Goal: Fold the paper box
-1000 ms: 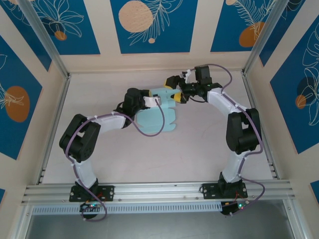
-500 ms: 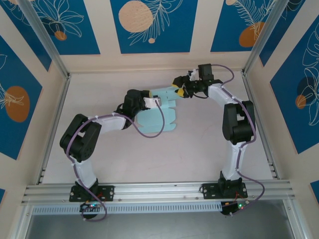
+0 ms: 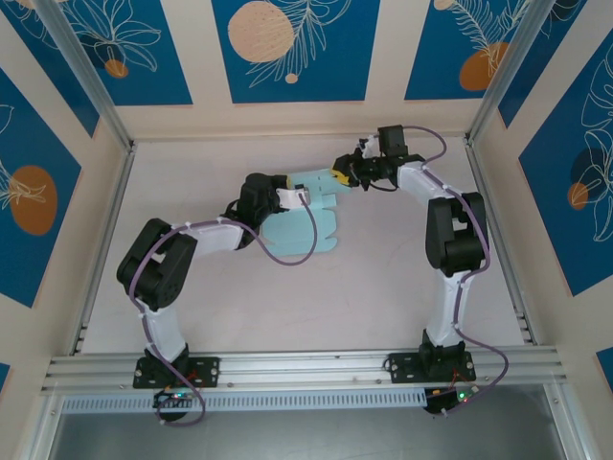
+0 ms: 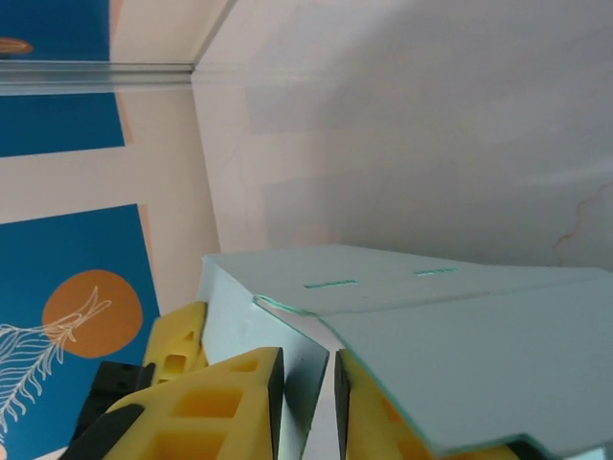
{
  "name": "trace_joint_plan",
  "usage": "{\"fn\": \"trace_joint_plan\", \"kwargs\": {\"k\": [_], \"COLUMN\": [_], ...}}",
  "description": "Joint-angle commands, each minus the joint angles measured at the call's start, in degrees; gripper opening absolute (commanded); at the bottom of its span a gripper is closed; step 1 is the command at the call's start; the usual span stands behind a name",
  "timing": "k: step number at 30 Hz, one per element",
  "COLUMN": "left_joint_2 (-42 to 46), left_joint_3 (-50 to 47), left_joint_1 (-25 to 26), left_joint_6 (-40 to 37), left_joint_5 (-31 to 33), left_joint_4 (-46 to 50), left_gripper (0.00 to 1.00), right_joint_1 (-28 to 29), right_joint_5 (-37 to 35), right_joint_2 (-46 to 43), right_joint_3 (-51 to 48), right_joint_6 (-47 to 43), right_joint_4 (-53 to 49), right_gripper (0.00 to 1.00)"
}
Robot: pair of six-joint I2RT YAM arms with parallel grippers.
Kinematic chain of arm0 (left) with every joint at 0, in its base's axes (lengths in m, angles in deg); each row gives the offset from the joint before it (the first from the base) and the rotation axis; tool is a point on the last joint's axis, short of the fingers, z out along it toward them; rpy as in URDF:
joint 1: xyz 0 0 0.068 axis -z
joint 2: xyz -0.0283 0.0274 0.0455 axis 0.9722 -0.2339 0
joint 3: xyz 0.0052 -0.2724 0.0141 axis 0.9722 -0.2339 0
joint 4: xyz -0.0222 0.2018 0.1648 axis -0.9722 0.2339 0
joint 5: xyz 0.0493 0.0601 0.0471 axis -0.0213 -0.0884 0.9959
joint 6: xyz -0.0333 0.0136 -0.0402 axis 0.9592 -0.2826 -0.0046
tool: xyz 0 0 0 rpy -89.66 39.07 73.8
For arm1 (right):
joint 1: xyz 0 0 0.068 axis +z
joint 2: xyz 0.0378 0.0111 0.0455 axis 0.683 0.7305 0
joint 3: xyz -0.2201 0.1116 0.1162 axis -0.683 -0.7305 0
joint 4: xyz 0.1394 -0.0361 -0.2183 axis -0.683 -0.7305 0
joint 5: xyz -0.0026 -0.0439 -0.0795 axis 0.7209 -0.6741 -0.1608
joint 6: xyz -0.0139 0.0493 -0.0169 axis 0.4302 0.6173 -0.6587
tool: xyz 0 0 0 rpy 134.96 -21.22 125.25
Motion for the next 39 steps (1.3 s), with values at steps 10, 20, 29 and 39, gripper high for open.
{"fn": "trace_joint_plan", "kwargs": {"k": [10,20,29,39], "left_joint_2": [-1.57,-5.81,-11.31,-16.42], "left_joint_3": [1.33,-0.64,-2.97,-3.80], "left_joint_1": [1.52,3.62,4.97,5.78], "left_joint_6": [0.52,-10.87,-19.87,-25.00], "left_joint_5": [0.97,4.27,7.99,10.75], "left_joint_4": [-2.14,-8.83,-19.08,-29.17], "left_gripper": [0.00,0.00,0.00,0.00], "right_joint_1": [3.14,4.38,4.29,4.33], "right_joint_5": [-4.18,-6.38,-8.44,-13.33], "right_joint_2": [0.69,2.90,0.28,-8.19], "right_joint_3": [-0.85,0.31,-4.16,-11.22], "right_joint_6": [-4.79,-5.46,-7.87,-11.90], "right_joint_4": [-6.41,-7.21,-7.73,-9.84], "right_gripper": [0.29,0.24,0.24,0.25]}}
